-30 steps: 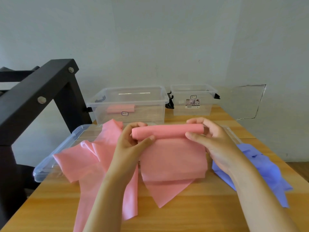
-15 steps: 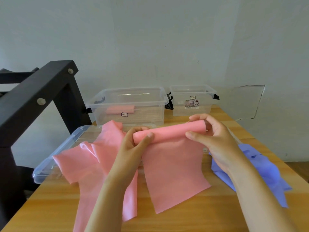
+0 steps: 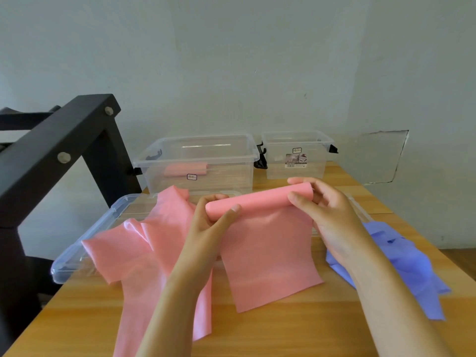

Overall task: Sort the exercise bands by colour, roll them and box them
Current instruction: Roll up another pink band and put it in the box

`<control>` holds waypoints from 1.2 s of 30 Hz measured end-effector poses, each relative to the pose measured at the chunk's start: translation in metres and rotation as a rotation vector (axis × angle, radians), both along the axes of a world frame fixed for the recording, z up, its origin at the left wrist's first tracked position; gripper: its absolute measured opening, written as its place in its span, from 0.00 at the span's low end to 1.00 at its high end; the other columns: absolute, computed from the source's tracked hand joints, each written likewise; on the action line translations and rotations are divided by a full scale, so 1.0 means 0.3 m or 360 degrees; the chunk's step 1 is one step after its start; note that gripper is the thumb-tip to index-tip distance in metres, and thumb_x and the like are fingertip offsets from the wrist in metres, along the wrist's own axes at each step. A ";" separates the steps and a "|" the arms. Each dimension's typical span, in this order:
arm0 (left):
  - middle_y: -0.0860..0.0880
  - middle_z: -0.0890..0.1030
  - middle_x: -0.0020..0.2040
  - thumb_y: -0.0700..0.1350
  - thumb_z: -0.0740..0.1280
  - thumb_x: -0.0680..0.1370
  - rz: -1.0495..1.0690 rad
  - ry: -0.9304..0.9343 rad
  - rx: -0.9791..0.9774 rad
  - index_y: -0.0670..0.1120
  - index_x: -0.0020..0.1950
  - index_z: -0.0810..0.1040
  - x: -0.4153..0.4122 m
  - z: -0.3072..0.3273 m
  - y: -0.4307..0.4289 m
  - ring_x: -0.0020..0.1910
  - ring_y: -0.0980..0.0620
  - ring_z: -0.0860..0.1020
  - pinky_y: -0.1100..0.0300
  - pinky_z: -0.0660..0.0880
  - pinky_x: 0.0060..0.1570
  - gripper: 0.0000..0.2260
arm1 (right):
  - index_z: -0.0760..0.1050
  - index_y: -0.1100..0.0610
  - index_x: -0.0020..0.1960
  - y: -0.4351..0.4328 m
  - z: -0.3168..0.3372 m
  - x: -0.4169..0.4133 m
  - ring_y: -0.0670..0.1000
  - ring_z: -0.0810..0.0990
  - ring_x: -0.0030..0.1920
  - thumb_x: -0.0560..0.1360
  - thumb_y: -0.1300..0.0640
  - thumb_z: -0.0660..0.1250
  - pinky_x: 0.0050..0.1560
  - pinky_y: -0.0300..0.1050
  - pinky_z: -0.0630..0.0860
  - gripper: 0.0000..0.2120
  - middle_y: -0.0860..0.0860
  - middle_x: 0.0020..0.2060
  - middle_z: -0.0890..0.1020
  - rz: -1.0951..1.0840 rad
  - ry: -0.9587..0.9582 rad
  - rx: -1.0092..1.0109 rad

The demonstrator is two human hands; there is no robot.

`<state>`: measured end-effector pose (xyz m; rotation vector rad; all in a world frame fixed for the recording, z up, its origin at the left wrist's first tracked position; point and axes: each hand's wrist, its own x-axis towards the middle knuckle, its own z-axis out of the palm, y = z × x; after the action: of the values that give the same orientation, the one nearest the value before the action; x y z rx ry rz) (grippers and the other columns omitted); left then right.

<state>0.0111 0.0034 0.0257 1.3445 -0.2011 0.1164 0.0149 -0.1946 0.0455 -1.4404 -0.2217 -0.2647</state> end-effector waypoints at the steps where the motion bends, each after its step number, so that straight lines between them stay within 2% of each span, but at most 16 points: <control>1: 0.50 0.80 0.42 0.51 0.71 0.68 -0.0013 -0.0004 0.0005 0.49 0.55 0.73 -0.002 0.002 -0.002 0.35 0.53 0.77 0.66 0.71 0.28 0.18 | 0.80 0.52 0.54 0.000 -0.001 0.001 0.44 0.82 0.44 0.74 0.63 0.70 0.42 0.35 0.77 0.11 0.45 0.41 0.85 -0.0002 0.0001 0.0009; 6: 0.49 0.81 0.43 0.47 0.72 0.68 -0.0067 0.0002 0.0041 0.50 0.56 0.72 -0.009 0.006 -0.001 0.38 0.52 0.80 0.62 0.75 0.32 0.18 | 0.80 0.52 0.54 0.001 -0.003 0.006 0.43 0.81 0.44 0.74 0.62 0.70 0.41 0.34 0.76 0.11 0.45 0.41 0.84 0.0012 0.0011 0.0034; 10: 0.47 0.81 0.45 0.39 0.70 0.74 -0.0041 -0.0037 0.0065 0.49 0.56 0.72 -0.003 0.000 0.000 0.40 0.51 0.80 0.61 0.77 0.35 0.13 | 0.80 0.52 0.54 0.001 -0.005 0.008 0.44 0.82 0.43 0.74 0.63 0.70 0.41 0.36 0.77 0.11 0.45 0.41 0.84 -0.0001 0.0024 0.0043; 14: 0.47 0.81 0.44 0.44 0.71 0.72 0.0031 -0.0045 0.0037 0.45 0.54 0.73 -0.001 -0.003 -0.006 0.42 0.51 0.80 0.58 0.76 0.41 0.13 | 0.79 0.49 0.55 0.008 -0.004 0.006 0.46 0.81 0.43 0.70 0.58 0.73 0.40 0.36 0.76 0.14 0.49 0.45 0.83 -0.0004 0.0049 0.0071; 17: 0.47 0.82 0.46 0.43 0.69 0.76 0.0062 -0.0019 0.0022 0.43 0.55 0.75 -0.002 -0.002 -0.015 0.44 0.52 0.81 0.58 0.78 0.43 0.10 | 0.76 0.40 0.59 0.006 -0.009 0.004 0.46 0.81 0.54 0.63 0.54 0.80 0.49 0.41 0.76 0.27 0.47 0.54 0.82 0.0044 0.0007 -0.0075; 20: 0.48 0.83 0.45 0.43 0.67 0.78 0.0099 0.0011 0.0007 0.43 0.55 0.76 -0.003 -0.002 -0.021 0.44 0.55 0.82 0.62 0.79 0.43 0.07 | 0.74 0.37 0.61 0.011 -0.011 -0.002 0.43 0.77 0.61 0.67 0.62 0.78 0.62 0.49 0.75 0.31 0.42 0.60 0.78 -0.0007 -0.0141 -0.0334; 23: 0.44 0.84 0.50 0.45 0.66 0.79 0.0156 0.0061 0.0011 0.42 0.56 0.77 -0.004 0.002 -0.018 0.50 0.49 0.82 0.55 0.78 0.52 0.09 | 0.77 0.38 0.57 0.018 -0.005 -0.004 0.40 0.74 0.65 0.67 0.66 0.77 0.67 0.55 0.71 0.28 0.39 0.61 0.78 -0.0020 -0.0314 -0.0401; 25: 0.42 0.83 0.54 0.46 0.65 0.79 0.0223 0.0099 0.0029 0.44 0.56 0.78 -0.001 0.003 -0.011 0.54 0.46 0.82 0.51 0.76 0.57 0.09 | 0.80 0.39 0.50 0.014 -0.002 -0.003 0.38 0.70 0.67 0.67 0.65 0.76 0.69 0.51 0.69 0.23 0.38 0.64 0.75 -0.0035 -0.0391 -0.0436; 29: 0.41 0.83 0.54 0.46 0.65 0.80 0.0278 0.0137 0.0034 0.42 0.57 0.78 0.013 -0.003 0.000 0.56 0.45 0.81 0.48 0.75 0.60 0.10 | 0.82 0.43 0.40 0.009 -0.014 0.006 0.36 0.66 0.69 0.69 0.66 0.75 0.71 0.48 0.64 0.16 0.37 0.66 0.72 -0.0011 -0.0395 -0.0668; 33: 0.41 0.83 0.54 0.46 0.66 0.80 0.0230 0.0198 -0.0018 0.42 0.58 0.79 0.025 -0.012 0.007 0.57 0.44 0.81 0.46 0.75 0.62 0.11 | 0.84 0.48 0.40 0.022 -0.020 0.006 0.36 0.70 0.65 0.68 0.66 0.75 0.71 0.48 0.65 0.13 0.39 0.61 0.76 -0.0025 -0.0326 -0.0655; 36: 0.40 0.83 0.56 0.51 0.69 0.75 0.0184 0.0184 -0.0020 0.41 0.59 0.80 0.027 -0.010 0.010 0.58 0.42 0.80 0.41 0.72 0.64 0.18 | 0.84 0.48 0.42 0.021 -0.015 0.007 0.37 0.74 0.61 0.68 0.65 0.76 0.69 0.49 0.68 0.12 0.39 0.56 0.79 -0.0003 -0.0296 -0.0633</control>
<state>0.0192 0.0065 0.0226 1.3459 -0.0247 0.1363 0.0168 -0.1883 0.0411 -1.8100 -0.4436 -0.3713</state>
